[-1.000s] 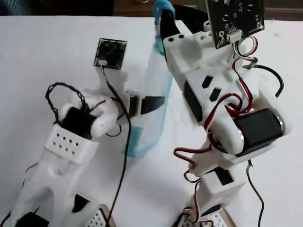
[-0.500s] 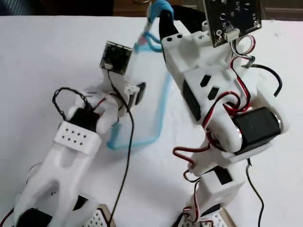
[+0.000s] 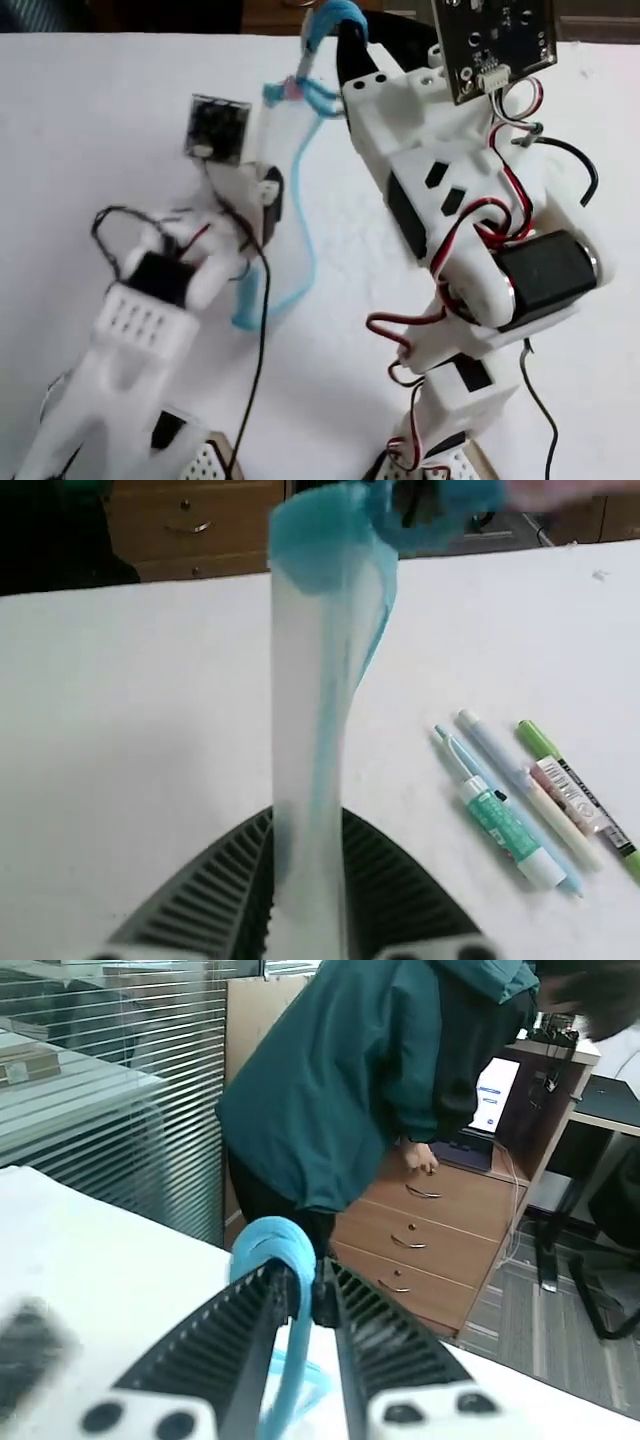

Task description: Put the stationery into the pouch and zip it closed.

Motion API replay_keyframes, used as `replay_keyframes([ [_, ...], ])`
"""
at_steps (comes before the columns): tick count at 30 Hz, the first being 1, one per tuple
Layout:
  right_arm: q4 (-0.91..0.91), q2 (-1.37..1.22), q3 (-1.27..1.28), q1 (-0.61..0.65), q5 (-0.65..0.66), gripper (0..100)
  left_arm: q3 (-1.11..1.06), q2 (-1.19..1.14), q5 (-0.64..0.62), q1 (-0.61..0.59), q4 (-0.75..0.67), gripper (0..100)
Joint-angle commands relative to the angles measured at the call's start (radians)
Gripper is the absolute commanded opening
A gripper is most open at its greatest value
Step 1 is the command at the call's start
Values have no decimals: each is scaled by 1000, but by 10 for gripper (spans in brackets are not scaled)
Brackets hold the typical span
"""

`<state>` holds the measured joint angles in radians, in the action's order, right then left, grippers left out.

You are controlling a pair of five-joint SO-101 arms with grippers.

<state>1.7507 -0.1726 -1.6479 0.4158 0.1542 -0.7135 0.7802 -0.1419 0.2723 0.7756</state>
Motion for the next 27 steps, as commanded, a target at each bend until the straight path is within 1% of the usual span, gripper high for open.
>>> replay_keyframes([
  [1, -8, 22, -8, -50, -8, 17, 41, 243, 6, 5, 101, 23],
  [5, -16, 21, -6, -122, -8, 17, -29, 464, 166, 1, 203, 23],
  [8, -10, -10, -8, -140, -8, 17, -146, 630, 255, -1, 222, 22],
  [13, -19, -90, -15, -136, -8, 17, -351, 905, 327, -2, 221, 22],
  [16, -77, -147, -17, -143, -14, 17, -470, 1044, 370, -4, 247, 22],
  [19, -163, -177, -18, -143, -98, 17, -489, 1044, 414, -22, 305, 22],
  [22, -234, -182, -17, -116, -172, 17, -508, 1036, 460, -18, 315, 23],
  [24, -245, -180, -17, -82, -192, 17, -546, 1036, 462, -21, 315, 27],
  [27, -216, -182, -17, -12, -195, 17, -606, 1036, 456, -22, 270, 30],
])
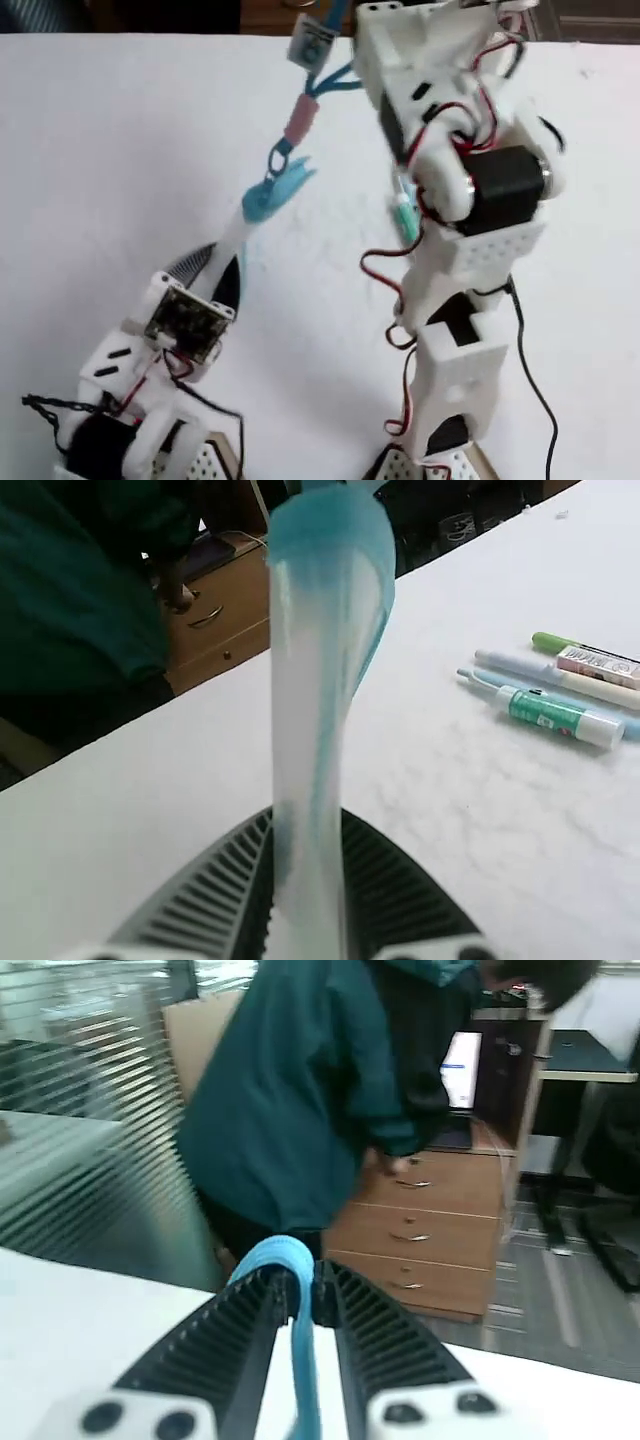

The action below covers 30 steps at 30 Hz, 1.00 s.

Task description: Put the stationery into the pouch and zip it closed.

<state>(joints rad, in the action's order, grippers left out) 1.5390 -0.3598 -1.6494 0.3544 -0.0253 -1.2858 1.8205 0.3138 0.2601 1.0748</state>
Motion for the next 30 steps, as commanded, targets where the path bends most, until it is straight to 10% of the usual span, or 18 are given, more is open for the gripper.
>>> replay_keyframes([
  [1, 8, 2, -15, 73, -15, 17, -44, -4, -2, -12, -55, 42],
  [12, 87, -2, -11, 228, -21, 17, -29, -5, -212, -171, -158, 154],
  [30, 38, 1, -15, 222, -98, 17, 620, -10, -198, -185, 433, 192],
])
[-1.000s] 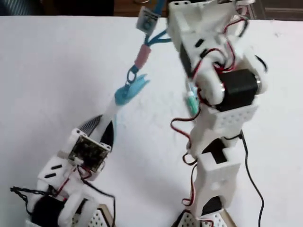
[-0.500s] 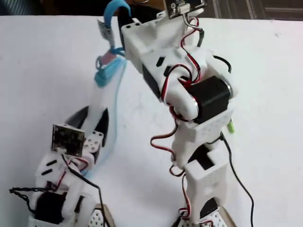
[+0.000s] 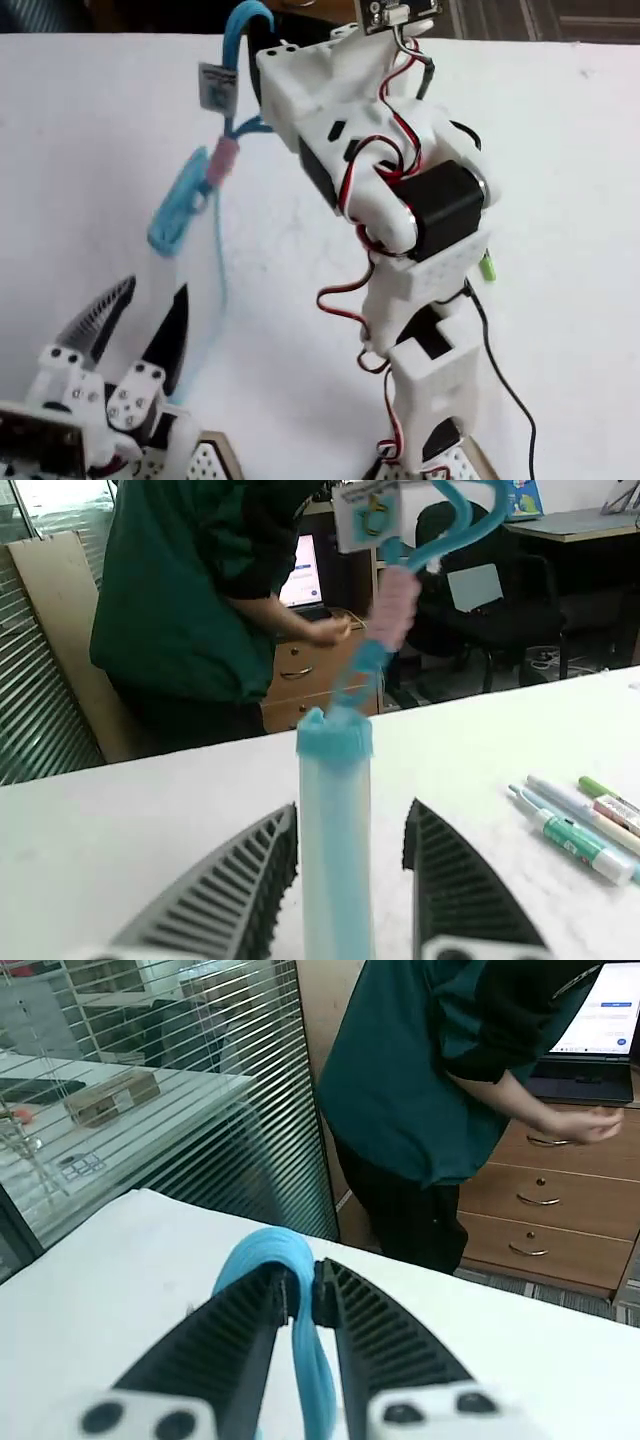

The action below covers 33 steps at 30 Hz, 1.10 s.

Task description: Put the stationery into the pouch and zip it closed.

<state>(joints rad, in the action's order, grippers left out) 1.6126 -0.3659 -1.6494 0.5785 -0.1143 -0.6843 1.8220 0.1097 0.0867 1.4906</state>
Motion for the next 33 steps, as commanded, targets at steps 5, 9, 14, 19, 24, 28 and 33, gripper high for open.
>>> replay_keyframes([
  [5, -94, 25, -17, -16, -9, 17, -63, -12, 5, -82, -95, 191],
  [9, -93, 38, -15, 7, -8, 17, -52, -13, -2, -102, -160, 191],
  [14, -91, 41, -15, 10, -3, 17, 44, -41, -169, -147, -209, 191],
  [19, -90, 41, -15, 12, -3, 17, 169, -328, -390, -277, -267, 192],
  [24, -90, 42, -15, 13, -6, 17, 374, -759, -551, -208, -264, 193],
  [28, -90, 42, -15, 13, -5, 17, 505, -1044, -528, -120, -249, 206],
  [33, -90, 79, -15, 12, -2, 16, 628, -1139, -284, -19, -138, 240],
])
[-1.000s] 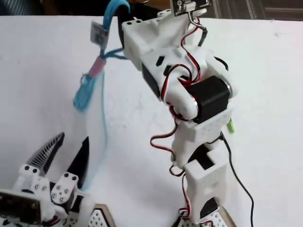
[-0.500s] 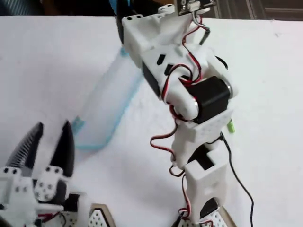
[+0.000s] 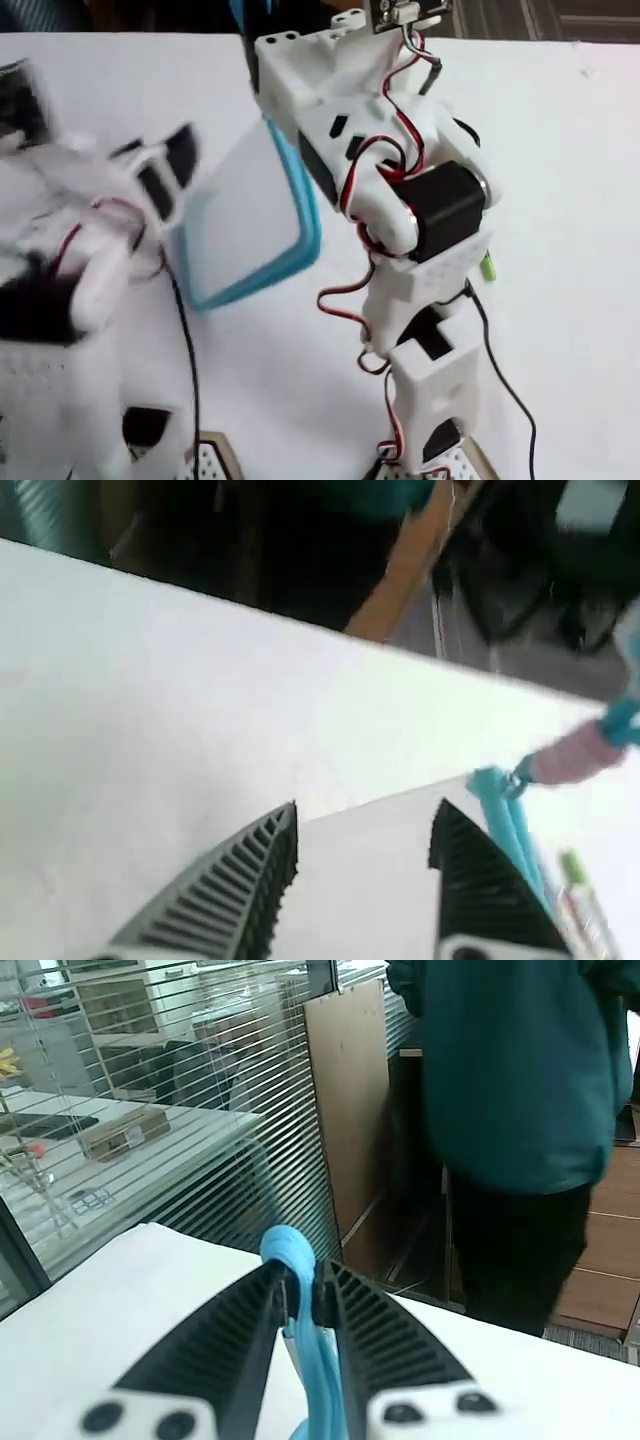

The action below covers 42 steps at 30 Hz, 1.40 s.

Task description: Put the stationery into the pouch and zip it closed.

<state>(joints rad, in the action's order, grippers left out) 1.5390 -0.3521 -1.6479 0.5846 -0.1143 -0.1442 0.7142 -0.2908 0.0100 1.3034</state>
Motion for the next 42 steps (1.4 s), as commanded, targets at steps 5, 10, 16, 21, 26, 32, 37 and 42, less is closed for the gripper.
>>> replay_keyframes([
  [5, -16, 85, -17, -1, -2, 16, 172, -31, 98, 148, 137, 242],
  [10, -16, 107, -17, -1, -2, 16, 236, -31, -120, 74, 114, 254],
  [16, -16, 139, -17, 2, -2, 16, 288, -42, -239, -24, 89, 253],
  [21, -16, 171, -12, 5, 0, 16, 189, -42, -295, -28, -48, 252],
  [26, 8, 182, -11, 5, 0, 16, 104, -45, -212, 107, -71, 252],
  [32, 41, 183, -17, 5, 0, 16, 37, -151, -104, 162, -49, 252],
  [37, 41, 202, -17, 5, 0, 16, 41, -272, -58, 162, -8, 252],
  [42, 41, 219, -15, -2, 0, 16, 38, -321, -57, 162, 14, 228],
])
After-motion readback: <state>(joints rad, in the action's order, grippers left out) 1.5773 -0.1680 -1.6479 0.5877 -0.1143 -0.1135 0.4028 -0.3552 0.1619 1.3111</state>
